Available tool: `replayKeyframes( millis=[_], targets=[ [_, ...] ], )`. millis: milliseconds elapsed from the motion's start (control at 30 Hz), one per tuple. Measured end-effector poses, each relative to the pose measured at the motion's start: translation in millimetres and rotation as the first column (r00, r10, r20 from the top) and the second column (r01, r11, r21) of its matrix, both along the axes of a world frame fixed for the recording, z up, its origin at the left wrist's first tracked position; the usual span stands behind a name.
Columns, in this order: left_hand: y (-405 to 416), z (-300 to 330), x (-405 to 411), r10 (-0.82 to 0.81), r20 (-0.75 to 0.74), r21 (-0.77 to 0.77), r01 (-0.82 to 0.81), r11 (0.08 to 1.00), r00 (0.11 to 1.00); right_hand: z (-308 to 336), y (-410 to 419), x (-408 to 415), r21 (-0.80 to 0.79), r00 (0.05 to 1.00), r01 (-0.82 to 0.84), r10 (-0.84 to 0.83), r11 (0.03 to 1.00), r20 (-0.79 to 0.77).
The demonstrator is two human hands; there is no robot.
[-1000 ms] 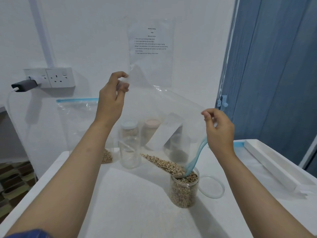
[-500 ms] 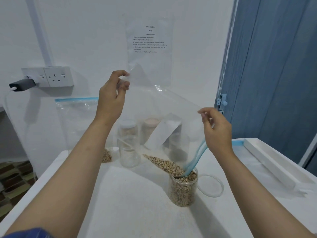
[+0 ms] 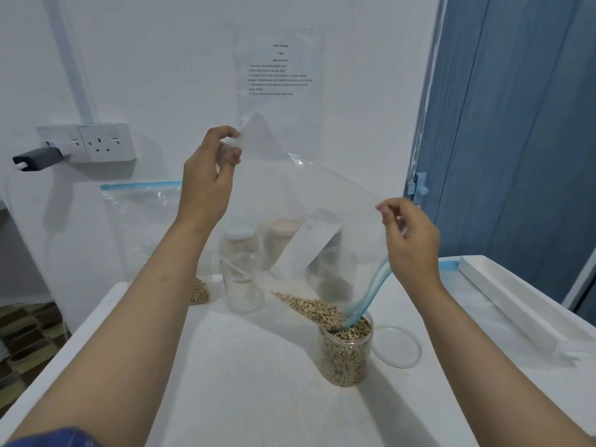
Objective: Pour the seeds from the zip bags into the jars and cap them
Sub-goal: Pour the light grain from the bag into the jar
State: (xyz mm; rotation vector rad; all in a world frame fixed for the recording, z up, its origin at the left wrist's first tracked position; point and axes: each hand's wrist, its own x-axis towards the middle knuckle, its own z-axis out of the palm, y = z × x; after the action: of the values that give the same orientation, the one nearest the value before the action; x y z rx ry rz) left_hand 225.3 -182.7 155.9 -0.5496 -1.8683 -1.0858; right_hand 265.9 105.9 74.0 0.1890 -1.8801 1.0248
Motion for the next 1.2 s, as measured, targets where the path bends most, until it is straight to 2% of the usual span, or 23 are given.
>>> replayKeyframes(
  millis=[267, 400, 500, 567, 667, 767, 833, 867, 1033, 1200],
  targets=[
    [-14, -29, -4, 0.041, 0.018, 0.080, -0.042, 0.996, 0.999, -1, -9, 11, -0.026, 0.994, -0.098, 0.096, 0.995, -0.059],
    [-17, -69, -9, 0.206, 0.033, 0.097, -0.209, 0.973, 0.978, -4, -12, 12, 0.007, 0.990, -0.108, 0.108, 0.994, -0.091],
    [-13, -101, -15, 0.266, 0.109, 0.195, -0.283, 0.939, 0.958, -4, -12, 14, 0.045, 0.989, -0.102, 0.106, 0.994, -0.104],
    [-3, -122, -17, 0.190, 0.218, 0.341, -0.257, 0.904, 0.957, -4, -11, 15, 0.052, 0.988, -0.105, 0.110, 0.993, -0.108],
    [18, -147, -23, -0.041, 0.402, 0.568, -0.214, 0.795, 0.915, -5, -9, 16, 0.057, 0.985, -0.121, 0.127, 0.991, -0.120],
    [39, -168, -32, -0.344, 0.566, 0.686, -0.197, 0.700, 0.749, -6, -6, 17, 0.067, 0.981, -0.139, 0.147, 0.988, -0.130],
    [51, -178, -36, -0.498, 0.598, 0.718, -0.143, 0.681, 0.628, -7, -4, 17, 0.072, 0.981, -0.138, 0.147, 0.988, -0.125],
    [58, -180, -35, -0.538, 0.585, 0.727, -0.097, 0.680, 0.606, -7, -3, 17, 0.071, 0.982, -0.139, 0.147, 0.988, -0.120],
    [84, -173, -23, -0.560, 0.401, 0.726, 0.121, 0.677, 0.725, -11, 1, 20, 0.028, 0.986, -0.137, 0.139, 0.990, -0.089],
    [90, -179, -21, -0.494, 0.359, 0.628, 0.187, 0.756, 0.792, -15, 7, 26, -0.011, 0.995, -0.102, 0.102, 0.995, -0.018]
  ],
)
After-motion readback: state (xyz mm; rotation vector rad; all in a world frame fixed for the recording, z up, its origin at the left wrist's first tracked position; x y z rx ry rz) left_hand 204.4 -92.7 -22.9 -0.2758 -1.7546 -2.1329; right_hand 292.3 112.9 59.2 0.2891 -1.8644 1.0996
